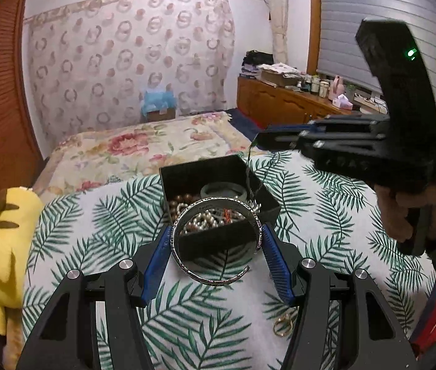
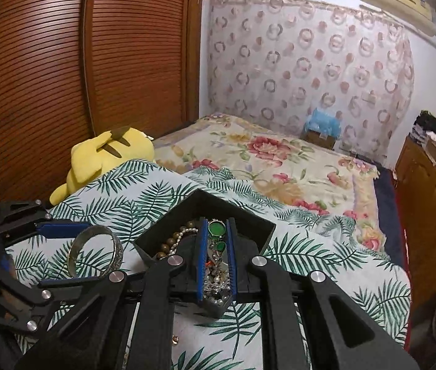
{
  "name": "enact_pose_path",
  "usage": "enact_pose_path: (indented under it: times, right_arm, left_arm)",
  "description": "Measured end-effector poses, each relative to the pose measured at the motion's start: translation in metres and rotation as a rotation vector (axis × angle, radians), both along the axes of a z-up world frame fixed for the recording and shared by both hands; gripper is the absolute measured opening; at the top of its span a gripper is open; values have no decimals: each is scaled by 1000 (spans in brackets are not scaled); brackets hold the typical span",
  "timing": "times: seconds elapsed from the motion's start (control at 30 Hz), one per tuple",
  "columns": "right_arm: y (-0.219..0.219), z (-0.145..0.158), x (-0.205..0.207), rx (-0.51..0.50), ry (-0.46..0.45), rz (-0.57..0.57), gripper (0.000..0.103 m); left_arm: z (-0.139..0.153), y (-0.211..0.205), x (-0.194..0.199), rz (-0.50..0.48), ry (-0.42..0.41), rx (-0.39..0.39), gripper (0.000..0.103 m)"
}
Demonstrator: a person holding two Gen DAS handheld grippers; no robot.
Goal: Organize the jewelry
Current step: 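Carry the silver bangle and green earrings into the box while opening both tools, then move both open tools toward the gold ring and gold flower earring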
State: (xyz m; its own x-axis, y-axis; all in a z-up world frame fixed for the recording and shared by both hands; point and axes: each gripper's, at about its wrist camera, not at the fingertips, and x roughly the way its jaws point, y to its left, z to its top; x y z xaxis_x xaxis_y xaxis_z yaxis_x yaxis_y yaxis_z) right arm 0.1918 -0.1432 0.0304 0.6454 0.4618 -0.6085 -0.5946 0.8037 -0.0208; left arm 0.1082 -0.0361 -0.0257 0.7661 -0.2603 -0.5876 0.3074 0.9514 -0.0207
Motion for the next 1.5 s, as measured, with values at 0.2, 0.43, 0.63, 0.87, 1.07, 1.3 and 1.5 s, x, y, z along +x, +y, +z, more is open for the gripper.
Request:
enact_pose_path:
  times: [0.2, 0.43, 0.63, 0.87, 1.07, 1.3, 1.5]
  right_arm:
    - [-2, -22, 9, -12, 38, -58, 14]
    - [-19, -33, 18, 51, 102, -96, 21]
    - [-26, -37, 17, 65, 119, -99, 21]
    - [-34, -45, 3, 24, 112, -107, 21]
    - [-47, -49, -11, 14, 113, -113, 21]
    - [-60, -58, -18, 36, 130, -132, 21]
    - [-60, -61, -30, 46, 128, -114, 21]
  left_arm:
    - [2, -4, 17, -6, 9, 9, 56]
    - [1, -9, 35, -8, 19, 26, 56]
    - [-4, -12, 49, -1, 32, 29, 56]
    - [-15, -20, 71, 2, 58, 44, 56]
    - [-20, -25, 87, 2, 84, 30, 56]
    - [-21, -30, 91, 10, 86, 31, 57]
    - [-20, -25, 77, 17, 81, 14, 64]
